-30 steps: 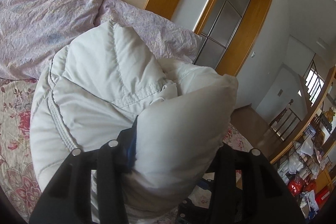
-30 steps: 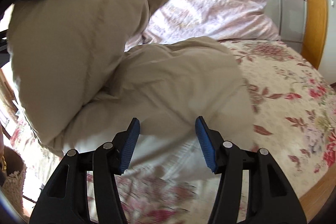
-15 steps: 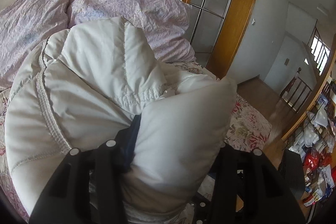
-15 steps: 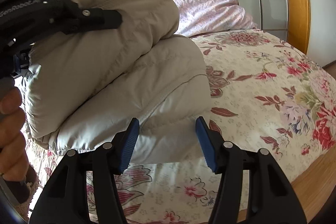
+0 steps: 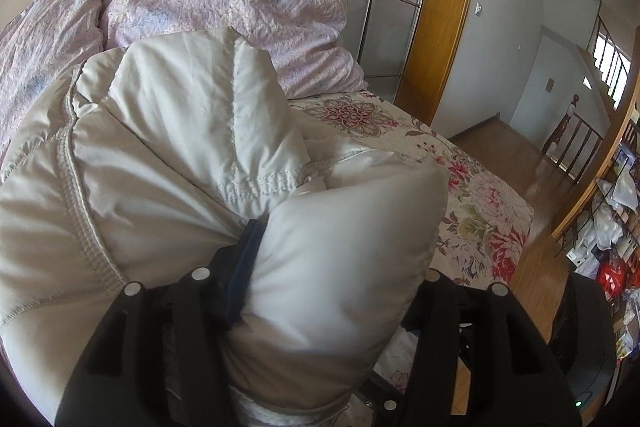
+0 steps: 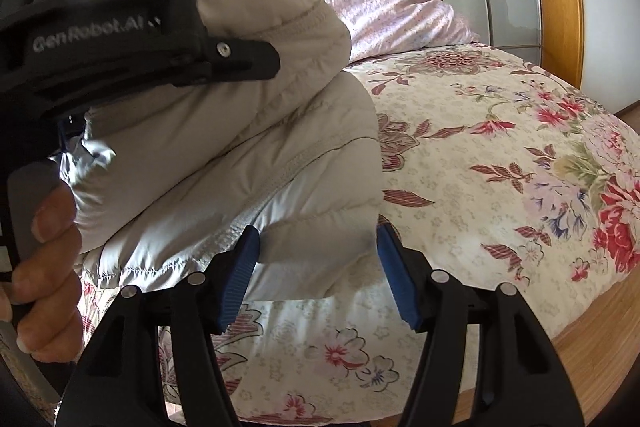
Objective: Fold large clothes
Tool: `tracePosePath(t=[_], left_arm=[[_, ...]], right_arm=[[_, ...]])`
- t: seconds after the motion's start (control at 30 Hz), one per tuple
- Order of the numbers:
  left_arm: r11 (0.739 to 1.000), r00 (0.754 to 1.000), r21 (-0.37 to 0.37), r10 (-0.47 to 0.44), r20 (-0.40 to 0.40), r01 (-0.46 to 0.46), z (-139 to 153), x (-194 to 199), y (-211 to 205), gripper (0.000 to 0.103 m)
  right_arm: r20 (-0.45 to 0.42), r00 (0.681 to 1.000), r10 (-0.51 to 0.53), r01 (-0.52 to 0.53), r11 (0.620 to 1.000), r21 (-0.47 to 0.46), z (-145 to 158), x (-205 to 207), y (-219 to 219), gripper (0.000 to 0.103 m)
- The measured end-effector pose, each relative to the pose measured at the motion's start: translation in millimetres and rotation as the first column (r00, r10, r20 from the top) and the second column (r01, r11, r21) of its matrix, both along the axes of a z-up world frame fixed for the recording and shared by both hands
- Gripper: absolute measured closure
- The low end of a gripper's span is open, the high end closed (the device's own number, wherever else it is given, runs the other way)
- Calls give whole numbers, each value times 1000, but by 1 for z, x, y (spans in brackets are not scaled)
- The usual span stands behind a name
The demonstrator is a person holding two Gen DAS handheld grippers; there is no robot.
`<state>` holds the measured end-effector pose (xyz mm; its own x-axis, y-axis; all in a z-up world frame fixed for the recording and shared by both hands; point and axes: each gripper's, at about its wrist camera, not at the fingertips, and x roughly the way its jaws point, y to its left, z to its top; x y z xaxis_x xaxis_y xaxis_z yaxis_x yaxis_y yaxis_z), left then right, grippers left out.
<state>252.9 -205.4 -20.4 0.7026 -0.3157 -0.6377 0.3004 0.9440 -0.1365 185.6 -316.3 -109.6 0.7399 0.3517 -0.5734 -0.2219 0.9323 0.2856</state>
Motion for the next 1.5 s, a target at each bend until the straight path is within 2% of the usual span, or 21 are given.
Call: tracePosePath(t=[0.27, 0.43, 0.6, 0.9, 1.07, 1.23, 1.37, 1.5], left_arm=[[999, 1000, 35, -13, -20, 14, -13, 1, -16, 46], [998, 999, 59, -32, -19, 33, -17, -3, -26, 38], [998, 999, 39, -41, -21, 42, -10, -12, -27, 33], [994, 996, 91, -73, 54, 68, 16, -49, -46, 14], [993, 993, 89, -84, 82, 76, 35, -68, -46, 13], [996, 992, 84, -46, 115, 36, 56, -85, -26, 12], [998, 989, 57, 24, 145, -33, 71, -93, 7, 12], [989, 976, 62, 122, 178, -135, 80, -95, 43, 12]], right_arm=[[15, 999, -48, 48, 998, -48, 1, -14, -11, 41], [16, 996, -89, 90, 995, -45, 2, -22, -25, 41], [20, 991, -131, 131, 991, -34, 4, -27, -41, 41], [25, 986, -167, 168, 985, -35, 7, -37, -57, 41], [31, 983, -184, 184, 982, -30, 11, -43, -63, 41], [64, 987, -146, 149, 988, -33, 25, -49, -55, 41], [81, 992, -94, 96, 995, -22, 38, -52, -45, 41], [125, 992, 33, -31, 999, -17, 69, -56, -16, 40]])
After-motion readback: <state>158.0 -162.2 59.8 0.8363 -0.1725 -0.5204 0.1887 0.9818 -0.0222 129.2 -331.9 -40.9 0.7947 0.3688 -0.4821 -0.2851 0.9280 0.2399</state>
